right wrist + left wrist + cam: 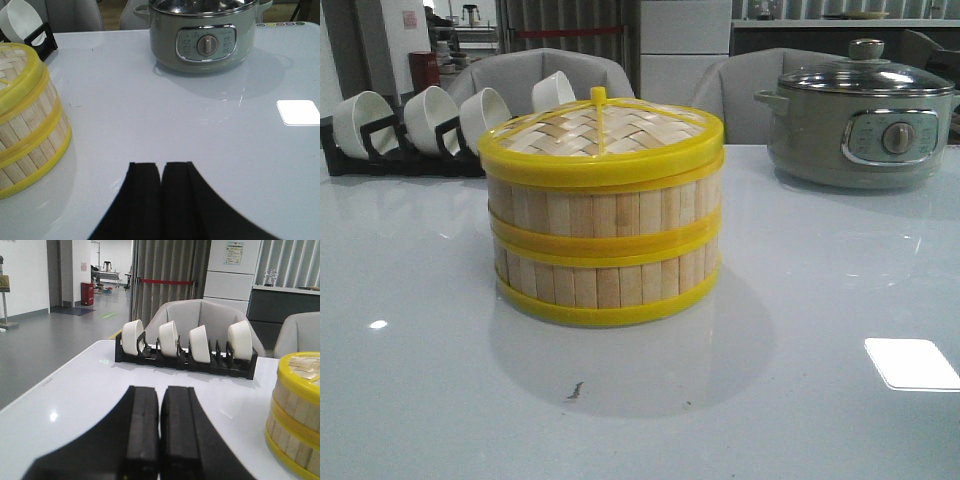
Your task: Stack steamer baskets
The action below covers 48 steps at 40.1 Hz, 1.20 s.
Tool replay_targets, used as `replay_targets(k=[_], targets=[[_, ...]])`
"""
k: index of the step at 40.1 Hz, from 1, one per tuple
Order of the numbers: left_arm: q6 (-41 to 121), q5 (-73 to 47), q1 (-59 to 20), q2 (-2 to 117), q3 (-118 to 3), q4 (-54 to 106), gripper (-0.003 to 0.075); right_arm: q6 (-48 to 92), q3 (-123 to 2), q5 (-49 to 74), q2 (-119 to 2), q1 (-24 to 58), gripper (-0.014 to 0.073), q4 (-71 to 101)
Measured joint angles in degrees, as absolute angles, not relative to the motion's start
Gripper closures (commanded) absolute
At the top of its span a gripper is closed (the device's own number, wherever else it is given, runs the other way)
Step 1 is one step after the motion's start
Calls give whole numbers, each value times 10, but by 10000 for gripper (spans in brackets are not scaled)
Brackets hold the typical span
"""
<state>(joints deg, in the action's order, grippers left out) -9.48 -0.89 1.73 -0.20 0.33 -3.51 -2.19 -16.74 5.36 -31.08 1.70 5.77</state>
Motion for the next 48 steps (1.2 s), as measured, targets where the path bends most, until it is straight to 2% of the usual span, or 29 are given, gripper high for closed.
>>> replay_targets(k=[48], targets=[[-84,0,18,-2,3,-52,628,-22,-167,54,-311,17,538,58]])
